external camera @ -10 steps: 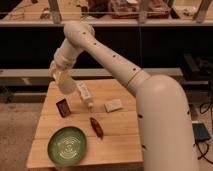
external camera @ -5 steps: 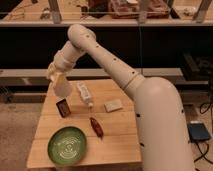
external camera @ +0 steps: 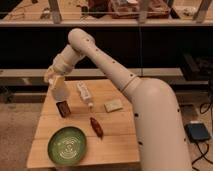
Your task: Place the ceramic cup over the eraser
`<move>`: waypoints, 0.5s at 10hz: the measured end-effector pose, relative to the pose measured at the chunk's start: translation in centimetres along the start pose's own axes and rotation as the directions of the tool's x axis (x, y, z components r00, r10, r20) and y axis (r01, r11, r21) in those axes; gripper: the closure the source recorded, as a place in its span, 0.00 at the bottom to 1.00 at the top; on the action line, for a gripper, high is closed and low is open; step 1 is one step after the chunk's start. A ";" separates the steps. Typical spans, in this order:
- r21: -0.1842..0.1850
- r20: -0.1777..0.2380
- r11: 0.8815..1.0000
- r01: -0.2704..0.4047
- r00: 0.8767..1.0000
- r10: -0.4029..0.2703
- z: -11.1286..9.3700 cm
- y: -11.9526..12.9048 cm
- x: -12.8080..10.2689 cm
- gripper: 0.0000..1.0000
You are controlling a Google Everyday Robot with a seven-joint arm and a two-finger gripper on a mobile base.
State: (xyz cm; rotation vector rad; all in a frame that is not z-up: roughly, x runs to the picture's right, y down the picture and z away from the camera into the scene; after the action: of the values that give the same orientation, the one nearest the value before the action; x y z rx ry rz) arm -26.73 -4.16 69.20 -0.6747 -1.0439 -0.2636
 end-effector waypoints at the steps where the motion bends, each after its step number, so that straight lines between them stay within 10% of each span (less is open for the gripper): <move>1: -0.002 0.015 1.000 0.000 1.000 0.000 0.3 0.1 0.1 0.80; 5: -0.005 0.049 1.000 0.000 0.999 0.000 1.3 0.3 0.4 0.80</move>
State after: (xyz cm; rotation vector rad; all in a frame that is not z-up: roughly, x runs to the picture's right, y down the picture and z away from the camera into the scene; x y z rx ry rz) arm -27.29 -3.09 69.87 -0.6885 -1.0906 -0.2505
